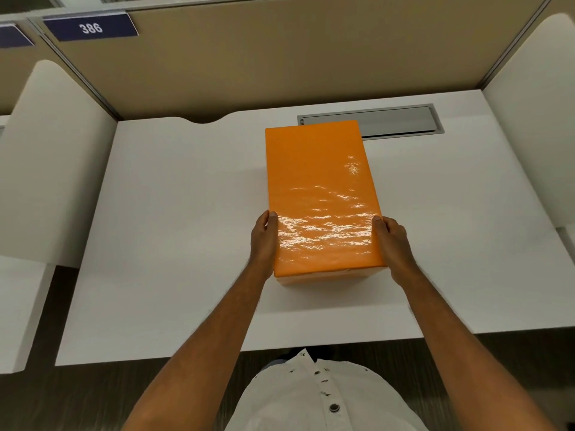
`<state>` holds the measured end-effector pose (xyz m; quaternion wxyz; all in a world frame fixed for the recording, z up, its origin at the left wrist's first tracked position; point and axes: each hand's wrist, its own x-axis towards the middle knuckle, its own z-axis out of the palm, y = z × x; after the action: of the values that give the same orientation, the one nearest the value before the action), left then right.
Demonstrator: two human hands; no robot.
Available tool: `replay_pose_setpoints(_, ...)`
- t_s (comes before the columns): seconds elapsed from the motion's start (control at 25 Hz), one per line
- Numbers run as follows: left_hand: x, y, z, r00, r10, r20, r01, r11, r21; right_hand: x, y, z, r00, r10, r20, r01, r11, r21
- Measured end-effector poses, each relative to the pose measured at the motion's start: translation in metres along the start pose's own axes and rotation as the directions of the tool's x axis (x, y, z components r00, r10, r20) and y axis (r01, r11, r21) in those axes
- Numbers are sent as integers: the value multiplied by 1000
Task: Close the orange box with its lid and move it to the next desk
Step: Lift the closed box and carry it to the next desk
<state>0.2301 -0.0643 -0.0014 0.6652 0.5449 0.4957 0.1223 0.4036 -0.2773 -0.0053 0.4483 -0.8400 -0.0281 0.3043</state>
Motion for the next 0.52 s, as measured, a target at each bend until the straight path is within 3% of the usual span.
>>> replay_pose_setpoints(0.16, 16, 13, 1, 997, -1, 71, 2, 1000, -21, 10, -29, 1, 998, -9, 56, 11, 999, -53)
replay_pose_setpoints(0.36, 34, 20, 5, 998, -15, 58, 13, 1000, 25, 24, -54, 9, 987, -142, 80, 155, 969, -191)
replay_pose_setpoints(0.52, 35, 16, 8, 999, 6, 40, -8, 999, 54, 29, -45, 13, 990, -127, 60, 136, 973, -187)
